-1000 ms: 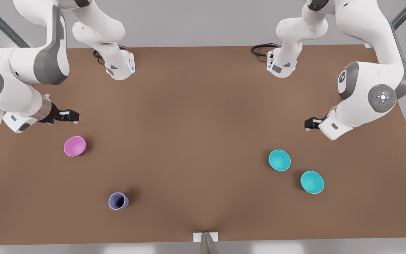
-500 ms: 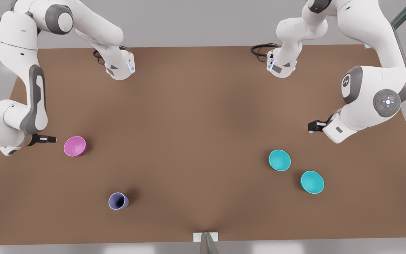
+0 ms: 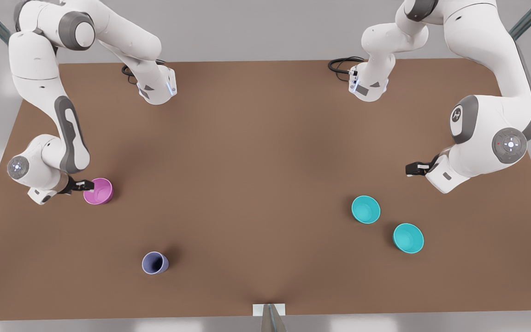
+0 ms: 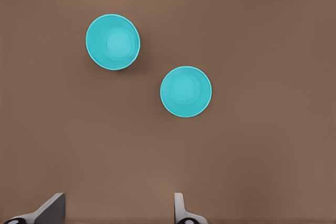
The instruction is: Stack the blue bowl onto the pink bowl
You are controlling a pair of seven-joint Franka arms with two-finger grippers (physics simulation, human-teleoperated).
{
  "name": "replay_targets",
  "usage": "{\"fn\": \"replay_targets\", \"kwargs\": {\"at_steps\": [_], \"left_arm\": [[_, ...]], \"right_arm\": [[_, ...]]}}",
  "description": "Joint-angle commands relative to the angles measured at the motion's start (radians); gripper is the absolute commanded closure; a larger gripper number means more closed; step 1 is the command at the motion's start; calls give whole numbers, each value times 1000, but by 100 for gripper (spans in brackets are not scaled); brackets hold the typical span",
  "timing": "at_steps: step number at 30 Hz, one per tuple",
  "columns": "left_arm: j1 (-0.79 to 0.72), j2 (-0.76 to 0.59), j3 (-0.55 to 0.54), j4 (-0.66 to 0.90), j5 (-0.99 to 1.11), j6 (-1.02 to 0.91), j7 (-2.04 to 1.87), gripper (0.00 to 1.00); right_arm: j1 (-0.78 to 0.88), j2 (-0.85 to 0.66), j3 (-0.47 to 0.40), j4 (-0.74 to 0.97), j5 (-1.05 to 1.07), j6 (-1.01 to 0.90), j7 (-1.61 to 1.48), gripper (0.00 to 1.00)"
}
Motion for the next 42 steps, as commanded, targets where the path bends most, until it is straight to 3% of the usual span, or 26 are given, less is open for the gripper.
{"fn": "replay_targets", "kwargs": {"at_steps": [1,6,7,8,9,11,15,19,21,25,29,32,35,41,42], "left_arm": [[0,-2,0,0,1,-2,0,0],[3,-2,0,3,4,0,0,0],[6,-1,0,4,4,0,0,0],[6,-2,0,4,1,0,-2,0],[6,-4,-2,4,1,-2,-2,0],[6,-4,-2,8,4,0,0,0],[6,-4,-2,8,1,0,-2,0],[3,-6,-2,8,2,-2,-2,0],[6,-4,0,8,2,0,0,0],[6,-4,-2,8,4,0,0,0],[3,-2,-2,7,1,0,0,0],[-2,-2,-3,4,-1,-2,-2,0],[3,-2,-2,8,4,6,-4,0],[-21,4,7,0,-1,4,-8,0],[-112,2,124,-3,-4,4,-5,0]], "right_arm": [[0,25,1,0,41,77,-157,0],[-1,57,4,0,69,83,-160,0],[-1,57,4,0,69,81,-160,5],[0,55,6,0,67,80,-166,34],[0,52,6,0,67,74,-167,57],[0,54,6,1,67,72,-169,77],[6,45,13,13,66,66,-183,79],[6,-11,87,17,96,-16,-209,79],[25,-61,167,72,191,-190,-168,79],[248,-75,176,104,509,-270,118,79],[589,44,176,380,576,-282,832,79],[833,253,168,639,564,-103,1277,79],[888,359,165,685,513,12,1350,79],[887,431,130,722,467,22,1350,79],[887,443,131,731,467,22,1350,79]]}}
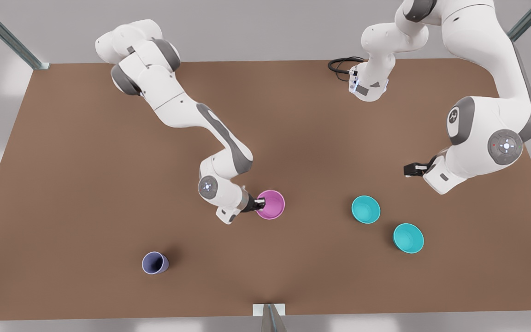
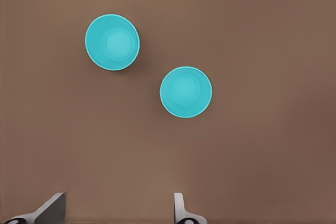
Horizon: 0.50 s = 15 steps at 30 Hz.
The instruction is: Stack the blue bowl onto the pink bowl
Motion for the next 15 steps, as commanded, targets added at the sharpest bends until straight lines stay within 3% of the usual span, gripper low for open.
{"fn": "replay_targets", "kwargs": {"at_steps": [1,5,6,7,8,13,15], "left_arm": [[-37,-3,46,-6,-4,-2,-4,0],[-37,19,44,1,-21,-5,-9,0],[-34,23,43,-3,-21,-4,-7,0],[-34,28,43,-5,-19,-4,-7,0],[-37,43,43,-5,-19,4,-6,0],[-40,241,43,-3,-31,280,37,0],[-34,309,43,-6,-54,402,45,0]], "right_arm": [[0,14,0,9,-17,43,652,79],[0,34,0,26,-17,44,650,79],[0,37,0,31,-15,44,650,69],[2,37,0,31,-17,44,652,8],[3,37,0,29,-17,56,650,0],[-20,-56,-3,11,-43,41,644,0],[-90,-148,-5,-52,-46,-97,633,0]]}}
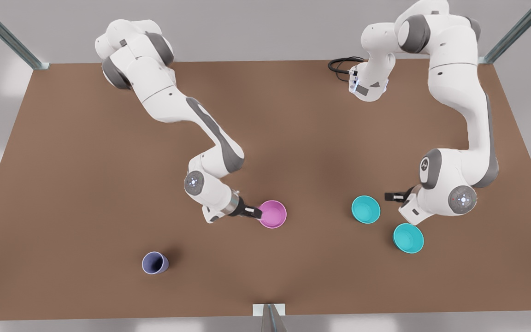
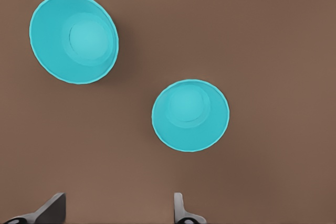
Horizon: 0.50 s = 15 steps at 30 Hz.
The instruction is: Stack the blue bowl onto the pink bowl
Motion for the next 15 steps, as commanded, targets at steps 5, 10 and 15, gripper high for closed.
{"fn": "replay_targets", "kwargs": {"at_steps": [5,10,15], "left_arm": [[10,64,1,-83,-125,270,103,0],[32,93,7,-105,-122,270,103,0],[21,118,7,-172,-122,325,103,0]], "right_arm": [[-324,-230,-158,41,-193,-770,-431,0],[-422,-724,-115,-206,-406,-890,-711,0],[-421,-655,-115,-130,-414,-898,-714,0]]}}
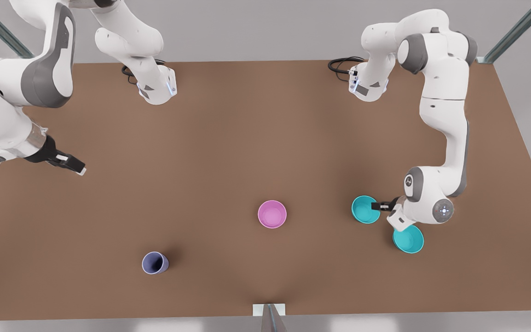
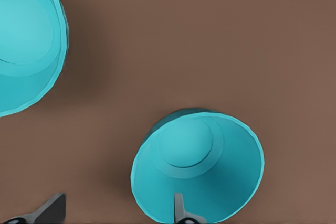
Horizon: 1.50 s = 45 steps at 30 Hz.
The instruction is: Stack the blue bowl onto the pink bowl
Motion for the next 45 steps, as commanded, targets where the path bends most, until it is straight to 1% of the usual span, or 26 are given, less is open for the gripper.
{"fn": "replay_targets", "kwargs": {"at_steps": [1,4,5,8,9,10,12,18,20,22,23,24,27,29,31,34,39,45], "left_arm": [[-1,7,0,-14,-1,62,44,0],[-1,17,-2,-14,-3,65,44,0],[-2,29,-2,-14,-4,65,43,3],[-8,30,-3,-14,-6,65,41,29],[-7,36,-3,-12,-15,65,40,48],[-8,37,-3,-12,-26,65,40,55],[-14,37,-3,-12,-27,65,34,79],[-25,23,-5,-10,-53,62,24,79],[-66,-54,-3,-10,-112,42,-45,79],[-114,-74,-5,-4,-109,40,-111,79],[-168,-68,-5,48,-104,-4,-202,79],[-226,-39,-5,140,-102,-84,-357,79],[-418,44,-5,287,-105,-119,-681,79],[-488,135,-14,447,-127,-179,-855,79],[-536,178,-14,513,-125,-179,-914,79],[-534,214,-11,548,-125,-173,-919,79],[-502,218,-12,539,-119,-155,-896,79],[-510,259,-17,545,-127,-24,-898,79]], "right_arm": [[38,45,-3,56,-10,-115,-389,0],[41,47,0,64,-18,-115,-375,0],[41,47,1,64,-18,-117,-378,0],[43,47,3,62,-19,-118,-378,0],[43,48,3,62,-21,-121,-378,0],[43,48,3,62,-21,-121,-378,0],[44,48,3,64,-21,-121,-378,0],[43,50,3,65,-21,-121,-378,0],[41,50,3,67,-21,-121,-380,0],[41,50,1,68,-22,-121,-381,0],[41,50,1,68,-22,-121,-383,0],[41,50,1,68,-22,-121,-383,0],[41,50,1,70,-24,-121,-384,0],[40,50,0,71,-24,-121,-386,0],[40,50,1,71,-24,-121,-386,0],[40,50,0,71,-24,-121,-386,0],[40,50,-2,73,-25,-121,-386,0],[40,50,-2,73,-27,-121,-386,0]]}}
